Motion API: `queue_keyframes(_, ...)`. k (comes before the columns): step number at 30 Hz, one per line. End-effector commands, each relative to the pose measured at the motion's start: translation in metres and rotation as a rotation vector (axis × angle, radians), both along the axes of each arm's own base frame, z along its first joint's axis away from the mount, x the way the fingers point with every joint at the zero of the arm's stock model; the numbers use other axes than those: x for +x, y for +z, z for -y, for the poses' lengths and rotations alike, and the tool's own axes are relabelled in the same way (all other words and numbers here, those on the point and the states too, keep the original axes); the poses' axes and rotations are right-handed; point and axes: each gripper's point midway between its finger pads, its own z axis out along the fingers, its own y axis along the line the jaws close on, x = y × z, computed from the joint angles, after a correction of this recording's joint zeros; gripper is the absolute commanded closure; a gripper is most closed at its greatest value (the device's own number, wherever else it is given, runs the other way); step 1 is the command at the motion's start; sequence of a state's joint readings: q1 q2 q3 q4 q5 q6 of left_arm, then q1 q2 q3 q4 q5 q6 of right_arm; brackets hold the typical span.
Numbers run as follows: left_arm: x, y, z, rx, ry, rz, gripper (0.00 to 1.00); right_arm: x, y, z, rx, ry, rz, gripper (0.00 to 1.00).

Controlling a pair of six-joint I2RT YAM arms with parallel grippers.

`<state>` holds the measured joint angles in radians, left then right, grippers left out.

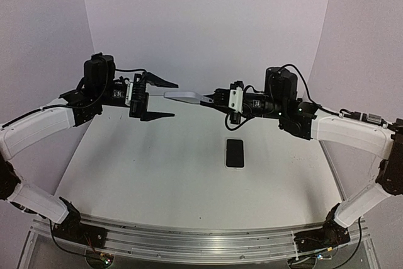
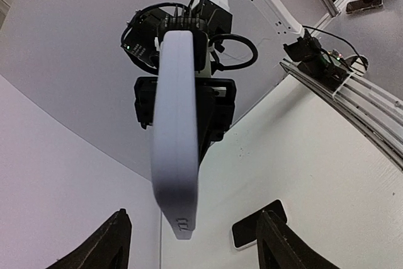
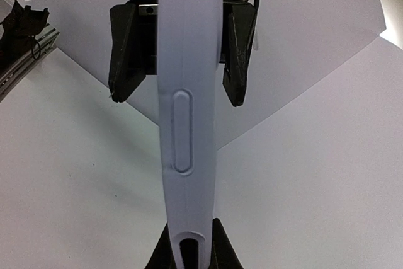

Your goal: Take the phone out of the phone case

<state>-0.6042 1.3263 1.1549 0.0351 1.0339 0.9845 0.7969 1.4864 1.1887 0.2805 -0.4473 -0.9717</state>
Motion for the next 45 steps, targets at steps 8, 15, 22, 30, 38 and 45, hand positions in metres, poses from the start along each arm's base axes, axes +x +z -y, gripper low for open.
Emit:
queue_keyframes(8, -0.016, 0.027, 0.014, -0.125, -0.068, 0.126, 0.6, -0.001, 0.052, -0.01, 0.128, 0.044, 0.09, 1.0)
queue_keyframes(15, -0.019, 0.027, 0.017, -0.134, -0.075, 0.144, 1.0, 0.005, 0.036, -0.016, 0.112, 0.035, 0.024, 1.0)
queue_keyframes(22, 0.004, -0.004, 0.016, -0.122, 0.072, 0.485, 1.0, 0.057, 0.028, 0.005, 0.232, -0.284, -0.308, 0.19)
queue_keyframes(30, 0.02, -0.031, 0.004, -0.272, 0.292, 1.075, 1.0, 0.061, 0.004, 0.056, 0.318, -0.311, -1.003, 0.02)
queue_keyframes(38, 0.007, -0.066, 0.007, -0.259, 0.21, 1.241, 1.0, 0.063, -0.029, 0.025, 0.354, -0.238, -1.595, 0.02)
queue_keyframes(45, 0.009, -0.074, 0.01, -0.253, 0.195, 1.257, 1.0, 0.055, -0.041, -0.009, 0.302, -0.183, -1.762, 0.07)
